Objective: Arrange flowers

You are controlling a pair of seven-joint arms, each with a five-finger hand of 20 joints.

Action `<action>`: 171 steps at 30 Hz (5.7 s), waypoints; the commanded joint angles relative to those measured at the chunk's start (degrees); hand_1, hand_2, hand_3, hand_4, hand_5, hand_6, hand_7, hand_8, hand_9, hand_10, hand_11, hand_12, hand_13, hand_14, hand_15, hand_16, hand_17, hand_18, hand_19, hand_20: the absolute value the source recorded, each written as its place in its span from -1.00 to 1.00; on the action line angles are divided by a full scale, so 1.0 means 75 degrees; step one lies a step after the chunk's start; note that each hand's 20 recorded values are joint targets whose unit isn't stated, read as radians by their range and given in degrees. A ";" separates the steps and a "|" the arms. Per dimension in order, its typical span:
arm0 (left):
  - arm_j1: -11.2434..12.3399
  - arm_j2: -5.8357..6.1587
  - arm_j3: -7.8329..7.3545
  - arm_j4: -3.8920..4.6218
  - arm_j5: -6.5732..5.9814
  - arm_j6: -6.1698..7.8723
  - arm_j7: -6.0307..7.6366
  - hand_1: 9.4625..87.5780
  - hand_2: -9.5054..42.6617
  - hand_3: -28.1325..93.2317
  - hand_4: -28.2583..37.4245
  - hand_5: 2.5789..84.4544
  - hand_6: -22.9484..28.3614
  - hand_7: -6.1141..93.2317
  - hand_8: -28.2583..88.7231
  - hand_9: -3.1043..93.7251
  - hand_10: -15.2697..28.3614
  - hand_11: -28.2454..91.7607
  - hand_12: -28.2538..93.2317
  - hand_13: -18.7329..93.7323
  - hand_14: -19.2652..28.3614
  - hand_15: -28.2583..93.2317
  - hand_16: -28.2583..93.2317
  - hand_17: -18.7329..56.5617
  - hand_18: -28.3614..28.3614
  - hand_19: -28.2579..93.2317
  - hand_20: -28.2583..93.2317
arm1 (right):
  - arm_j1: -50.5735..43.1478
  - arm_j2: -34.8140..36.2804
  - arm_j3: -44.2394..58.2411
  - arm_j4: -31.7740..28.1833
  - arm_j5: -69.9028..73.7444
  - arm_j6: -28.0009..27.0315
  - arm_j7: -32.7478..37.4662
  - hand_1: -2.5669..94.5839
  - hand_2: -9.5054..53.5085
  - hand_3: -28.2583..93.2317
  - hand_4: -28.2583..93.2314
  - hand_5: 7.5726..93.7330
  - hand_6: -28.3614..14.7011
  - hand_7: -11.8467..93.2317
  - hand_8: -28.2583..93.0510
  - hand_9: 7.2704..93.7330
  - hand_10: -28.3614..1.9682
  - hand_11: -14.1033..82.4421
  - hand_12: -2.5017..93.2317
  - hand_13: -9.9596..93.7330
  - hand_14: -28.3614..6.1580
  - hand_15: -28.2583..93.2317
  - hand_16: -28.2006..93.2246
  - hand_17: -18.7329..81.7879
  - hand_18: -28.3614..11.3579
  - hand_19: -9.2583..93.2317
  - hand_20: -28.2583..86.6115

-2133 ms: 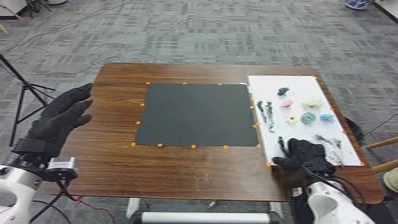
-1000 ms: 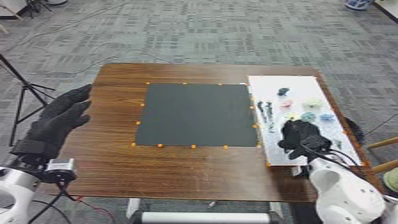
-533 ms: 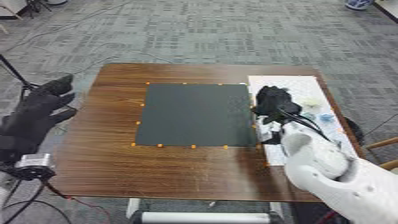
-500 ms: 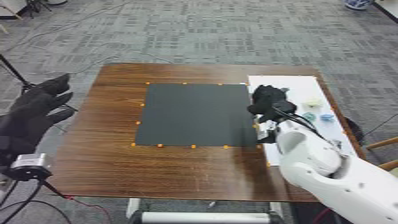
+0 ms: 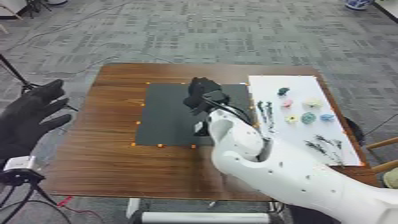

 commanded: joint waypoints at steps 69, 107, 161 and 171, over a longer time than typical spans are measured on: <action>-0.5205 0.2188 0.3793 0.1308 0.0583 -0.1125 -0.0680 -0.53 -1.00 0.44 -1.00 -0.65 -0.05 -0.45 -0.68 -0.74 0.04 -0.19 -0.19 -0.65 0.21 0.08 -0.62 -0.83 0.68 0.01 -0.37 | -0.0982 -0.2626 -0.0551 0.3446 -0.0583 -0.0602 0.0863 -0.08 -1.00 0.82 -0.92 0.51 0.28 0.39 -0.08 0.70 0.24 0.72 0.28 0.66 0.02 0.87 0.25 0.11 -0.52 0.76 0.14; -0.2542 0.1302 0.1459 0.0390 0.0815 -0.0451 -0.0279 -0.55 -1.00 0.45 -1.00 -0.64 -0.05 -0.46 -0.67 -0.73 0.05 -0.20 -0.19 -0.64 0.22 0.07 -0.62 -0.83 0.68 0.01 -0.37 | -0.2795 0.2822 0.1929 -0.2046 -0.1550 0.0666 0.0538 -0.66 -0.90 0.79 -0.99 0.27 0.08 0.37 -0.77 0.34 -0.10 0.65 0.22 0.40 -0.23 0.81 0.19 -0.09 -0.65 0.66 0.17; -0.1619 0.0461 0.1546 0.0257 0.0682 0.0159 0.0160 -0.56 -1.00 0.48 -1.00 -0.60 -0.05 -0.46 -0.68 -0.70 0.06 -0.18 -0.23 -0.61 0.25 0.09 -0.64 -0.82 0.69 0.02 -0.36 | -0.9974 0.3761 0.8419 -0.2174 -0.2078 0.0188 0.1355 -0.41 -1.00 0.83 -1.00 0.16 0.16 0.39 -0.72 0.23 -0.01 0.71 0.23 0.32 -0.14 0.81 0.21 -0.13 -0.54 0.57 0.23; -0.1519 0.0443 0.1490 0.0217 0.0709 0.0212 0.0165 -0.57 -1.00 0.48 -1.00 -0.60 -0.05 -0.46 -0.68 -0.70 0.06 -0.17 -0.23 -0.61 0.25 0.10 -0.64 -0.82 0.68 0.01 -0.36 | -0.9725 0.3820 0.8306 -0.2335 -0.1094 0.0538 0.0273 -0.08 -1.00 0.84 -0.99 0.37 0.32 0.39 -0.19 0.54 0.16 0.71 0.24 0.52 -0.02 0.83 0.23 -0.02 -0.47 0.62 0.22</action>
